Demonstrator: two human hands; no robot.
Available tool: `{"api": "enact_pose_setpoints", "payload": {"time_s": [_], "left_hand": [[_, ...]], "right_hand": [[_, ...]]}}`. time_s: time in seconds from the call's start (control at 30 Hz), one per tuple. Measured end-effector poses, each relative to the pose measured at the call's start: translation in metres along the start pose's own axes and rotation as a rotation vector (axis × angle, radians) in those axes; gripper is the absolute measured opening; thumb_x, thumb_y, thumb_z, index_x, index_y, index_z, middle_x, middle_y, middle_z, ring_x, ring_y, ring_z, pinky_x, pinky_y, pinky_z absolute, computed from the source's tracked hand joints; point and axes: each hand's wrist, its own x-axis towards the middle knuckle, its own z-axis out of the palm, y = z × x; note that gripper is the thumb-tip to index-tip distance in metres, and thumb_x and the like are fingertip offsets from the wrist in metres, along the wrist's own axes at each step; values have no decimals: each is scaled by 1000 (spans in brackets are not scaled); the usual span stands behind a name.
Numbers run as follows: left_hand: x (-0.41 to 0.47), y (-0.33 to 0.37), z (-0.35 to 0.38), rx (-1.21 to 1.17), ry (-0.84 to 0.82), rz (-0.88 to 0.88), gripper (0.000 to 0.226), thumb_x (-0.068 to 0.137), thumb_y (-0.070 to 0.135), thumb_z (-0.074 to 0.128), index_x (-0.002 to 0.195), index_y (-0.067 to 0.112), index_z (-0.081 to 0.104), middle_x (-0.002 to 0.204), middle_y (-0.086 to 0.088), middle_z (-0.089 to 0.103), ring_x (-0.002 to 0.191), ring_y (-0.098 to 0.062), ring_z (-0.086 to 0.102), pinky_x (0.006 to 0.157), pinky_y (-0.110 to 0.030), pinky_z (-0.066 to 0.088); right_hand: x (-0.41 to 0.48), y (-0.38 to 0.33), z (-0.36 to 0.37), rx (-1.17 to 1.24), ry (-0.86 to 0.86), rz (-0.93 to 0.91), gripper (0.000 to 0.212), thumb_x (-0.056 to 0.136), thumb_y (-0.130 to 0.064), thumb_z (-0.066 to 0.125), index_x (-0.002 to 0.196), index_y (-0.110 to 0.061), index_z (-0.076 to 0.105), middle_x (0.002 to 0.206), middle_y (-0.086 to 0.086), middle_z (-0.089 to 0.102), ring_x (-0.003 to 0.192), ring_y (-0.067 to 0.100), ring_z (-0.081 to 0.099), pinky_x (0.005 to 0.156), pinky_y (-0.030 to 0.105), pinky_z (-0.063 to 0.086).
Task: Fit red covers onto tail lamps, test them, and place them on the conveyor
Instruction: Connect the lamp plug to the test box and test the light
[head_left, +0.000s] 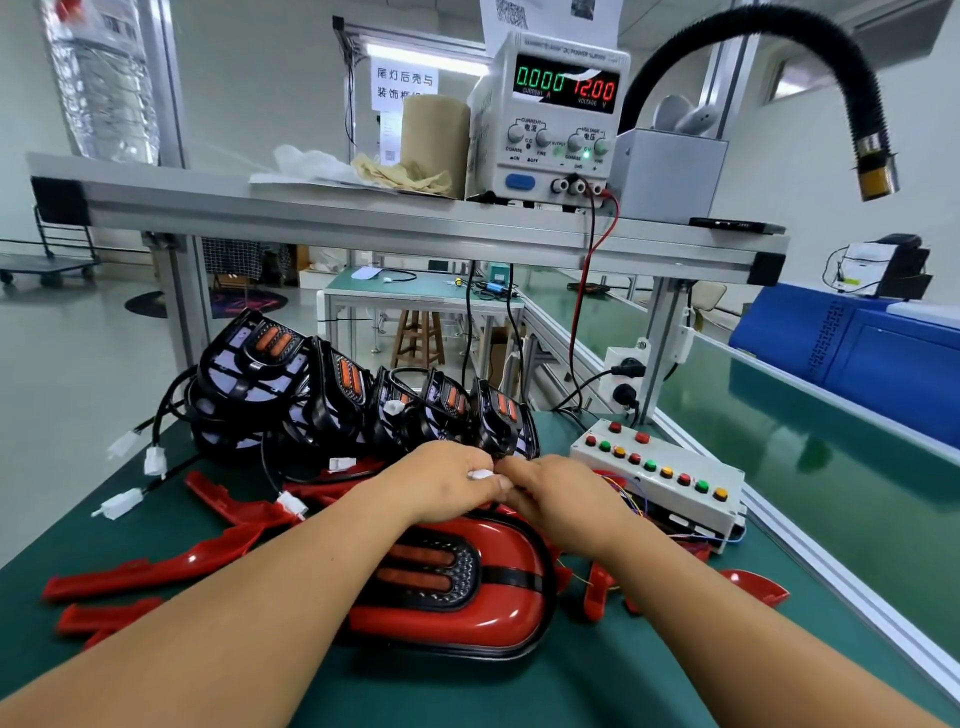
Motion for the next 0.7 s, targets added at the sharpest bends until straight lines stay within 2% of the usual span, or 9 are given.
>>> {"api": "enact_pose_setpoints", "payload": {"time_s": [0.07, 0.17, 0.27, 0.37, 0.43, 0.5, 0.57, 0.63, 0.7], "left_hand": [[1, -1, 0, -2, -10, -4, 35, 94, 48, 53, 63, 34, 46, 69, 11, 51, 67, -1, 46, 57, -23, 31], [1, 0, -3, 30, -27, -18, 30, 97, 52, 47, 74, 33, 49, 76, 13, 52, 74, -5, 49, 62, -24, 34], [0, -4, -17, 14, 31, -40, 30, 101, 46, 42, 108, 21, 56, 99, 2, 62, 93, -19, 55, 76, -31, 41], [-3, -15, -35, -174, 167, -80, 37, 103, 35, 42, 138, 21, 45, 116, -5, 59, 93, -16, 54, 75, -28, 39], [-4, -24, -45, -331, 294, -113, 34, 104, 30, 41, 137, 24, 47, 106, -2, 58, 88, -13, 52, 71, -26, 39], [-3, -33, -52, -580, 421, -176, 31, 104, 25, 43, 134, 21, 50, 99, -2, 57, 90, -17, 53, 82, -31, 44], [-3, -40, -57, -818, 503, -215, 26, 103, 20, 46, 128, 17, 52, 99, -4, 56, 91, -16, 53, 97, -39, 43], [-5, -43, -61, -979, 558, -219, 15, 103, 15, 48, 116, 20, 53, 101, -2, 56, 89, -12, 54, 105, -43, 38], [-7, -45, -63, -1103, 594, -212, 13, 102, 11, 48, 107, 22, 53, 97, 0, 59, 87, -10, 57, 104, -40, 38]], "right_hand": [[0, 1, 1, 4, 0, -4, 29, 100, -39, 44, 106, -13, 57, 83, 11, 64, 78, 31, 58, 59, 33, 29], [2, 5, 0, -20, -18, 48, 35, 101, -44, 40, 112, -16, 56, 92, 10, 66, 86, 30, 59, 65, 38, 41], [0, 13, -2, -61, -34, 192, 38, 100, -47, 39, 115, -16, 55, 102, 7, 64, 98, 29, 58, 79, 39, 44], [-5, 17, -2, -124, -68, 326, 48, 98, -49, 43, 138, -22, 46, 129, 0, 51, 124, 21, 43, 104, 38, 30], [-5, 12, -2, -51, -44, 344, 51, 97, -50, 47, 138, -22, 48, 129, -2, 48, 124, 19, 41, 103, 34, 32], [-6, -1, -5, 109, -19, 349, 43, 93, -57, 48, 115, -23, 62, 102, -6, 56, 103, 16, 55, 81, 25, 43], [-7, -15, -6, 228, -105, 370, 53, 83, -73, 44, 99, -26, 61, 84, -8, 60, 83, 15, 61, 65, 26, 46], [-10, -24, -2, 250, -225, 373, 68, 74, -83, 42, 113, -29, 53, 93, -3, 64, 87, 17, 62, 71, 31, 49], [-10, -28, 1, 324, -291, 382, 71, 75, -80, 50, 126, -32, 40, 105, 0, 61, 100, 19, 60, 82, 35, 49]]}}
